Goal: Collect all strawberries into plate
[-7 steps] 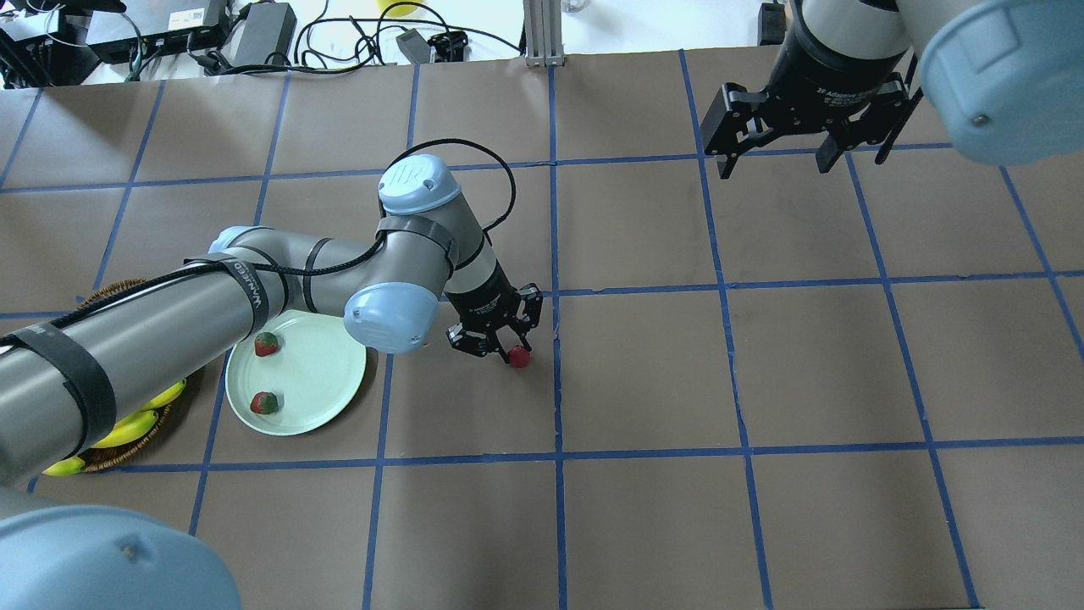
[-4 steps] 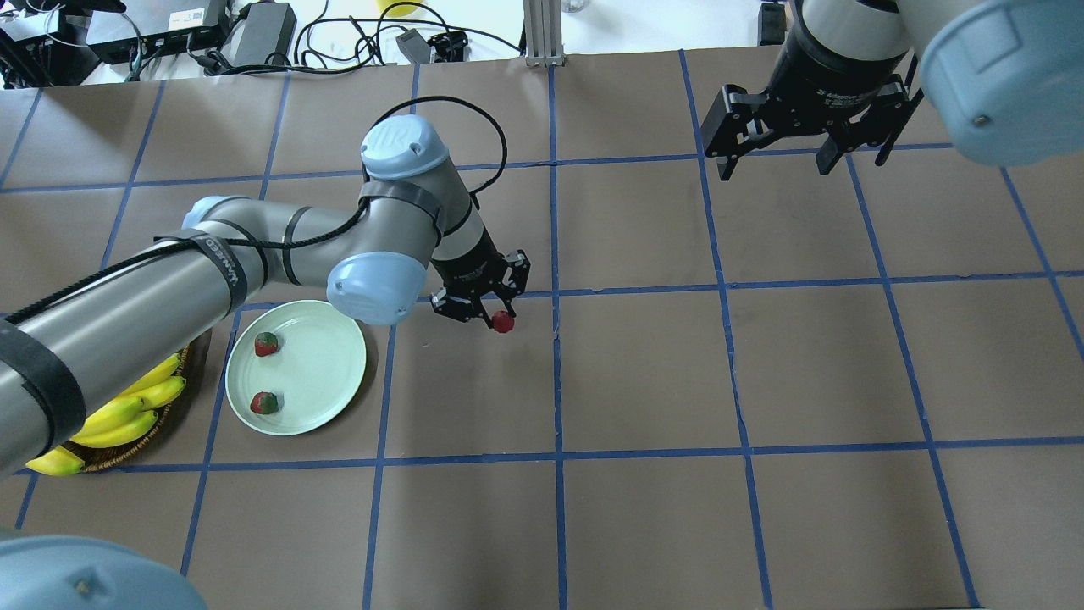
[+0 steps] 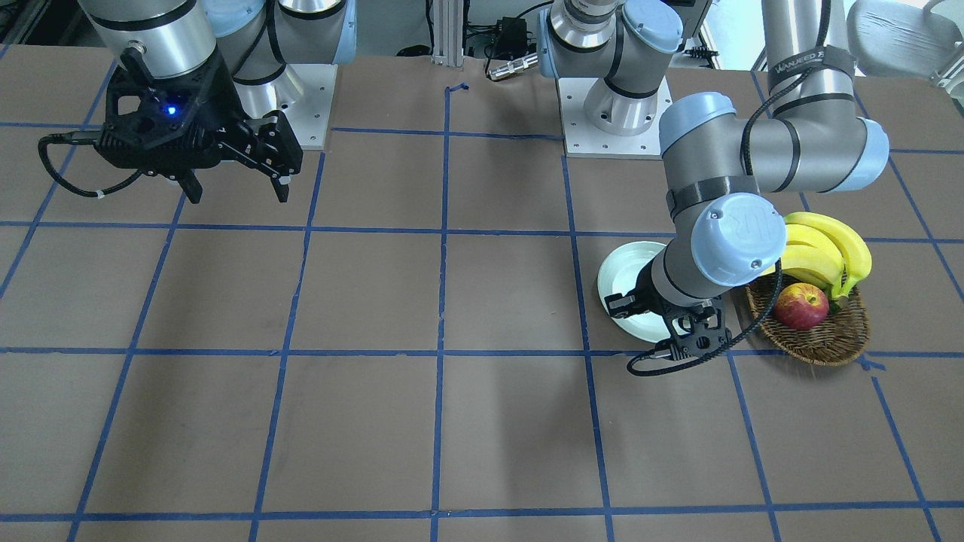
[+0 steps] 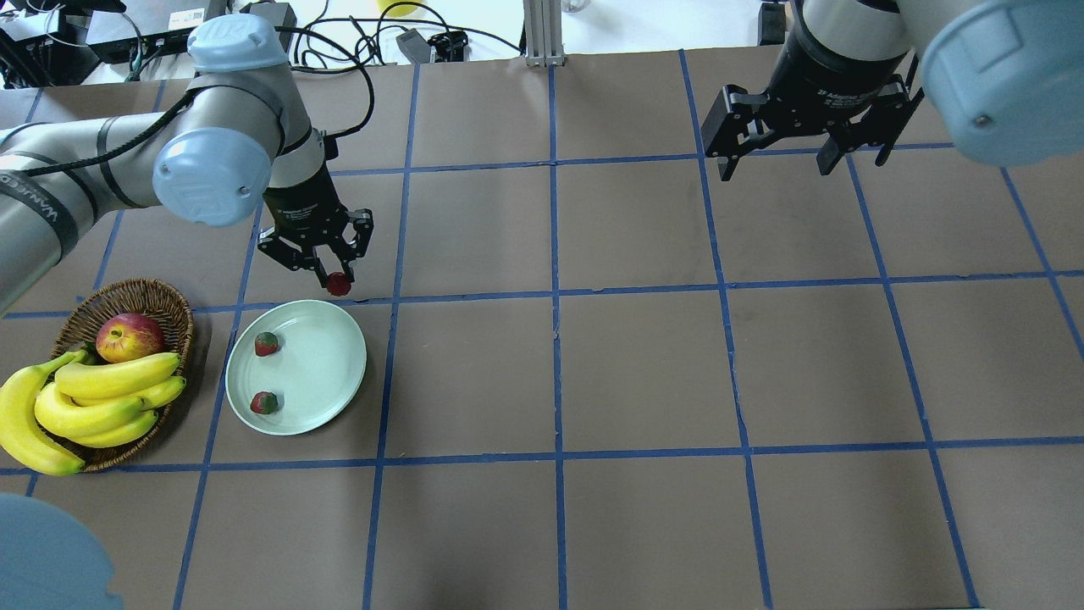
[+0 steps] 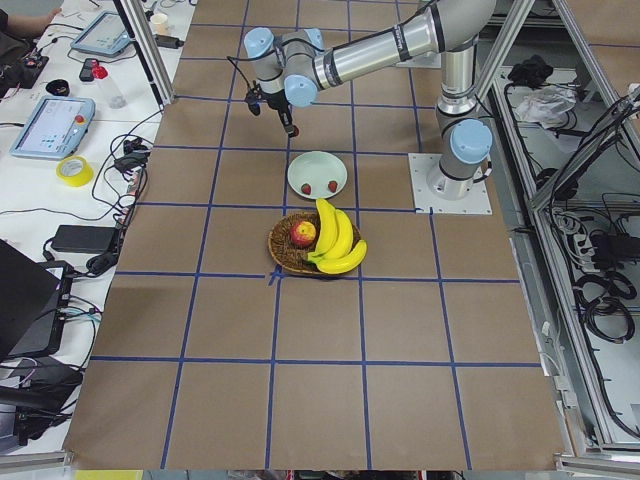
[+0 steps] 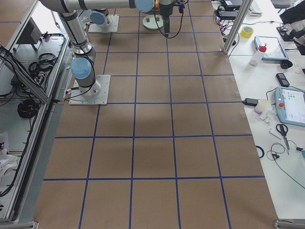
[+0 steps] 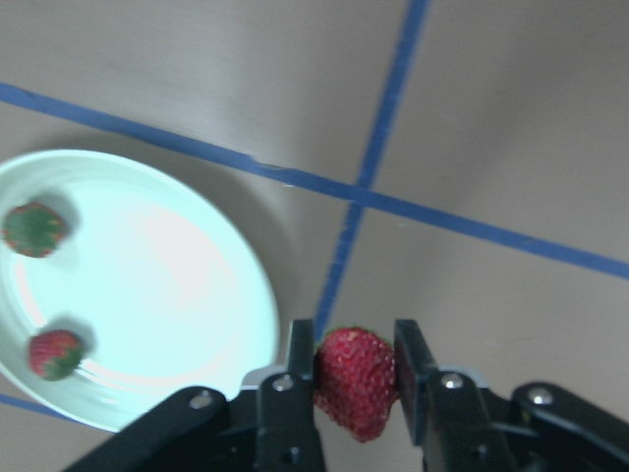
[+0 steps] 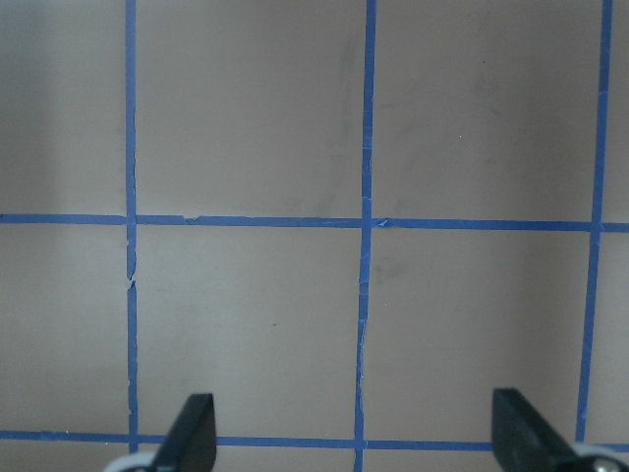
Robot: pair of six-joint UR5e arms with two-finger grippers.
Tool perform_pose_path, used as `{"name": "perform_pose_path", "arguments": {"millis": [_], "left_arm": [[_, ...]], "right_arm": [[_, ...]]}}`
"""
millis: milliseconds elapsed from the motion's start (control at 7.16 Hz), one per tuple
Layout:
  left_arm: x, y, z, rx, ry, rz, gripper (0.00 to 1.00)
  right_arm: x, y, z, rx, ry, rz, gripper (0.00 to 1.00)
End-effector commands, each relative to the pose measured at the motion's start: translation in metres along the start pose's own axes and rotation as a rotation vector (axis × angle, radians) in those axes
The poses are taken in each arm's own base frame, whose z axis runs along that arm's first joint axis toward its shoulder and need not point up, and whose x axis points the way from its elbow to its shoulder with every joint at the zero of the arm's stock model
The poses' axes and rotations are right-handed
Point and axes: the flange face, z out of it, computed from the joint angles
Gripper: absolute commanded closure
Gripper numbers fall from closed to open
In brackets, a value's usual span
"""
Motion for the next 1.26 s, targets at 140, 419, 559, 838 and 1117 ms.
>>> {"name": "perform_pose_path", "arguments": {"millis": [140,419,559,838,1117], "left_arm": [[-0.053,0.005,0.054,-0.083,-0.029,0.008,0.43],[-0.055,0.004,0.042,-0.055,-0.024,-0.003,0.0],[-0.054,0.003,-0.001,0.043,-0.016,-0.007,0.0],[-0.045,0.027,-0.1,0.182,0.008,0.014,0.0],[-0.02,0.085,-0.166,0.316,0.035,0.077,0.0]], "right_arm": [[0.0,0.001,0.0,-0.001,0.0,0.001,0.0],[0.0,0.001,0.0,-0.001,0.0,-0.001,0.0],[0.0,0.001,-0.001,0.001,0.0,0.001,0.0],[0.0,0.001,-0.001,0.001,0.002,-0.001,0.0],[0.0,0.001,-0.001,0.001,0.002,0.001,0.0]]}}
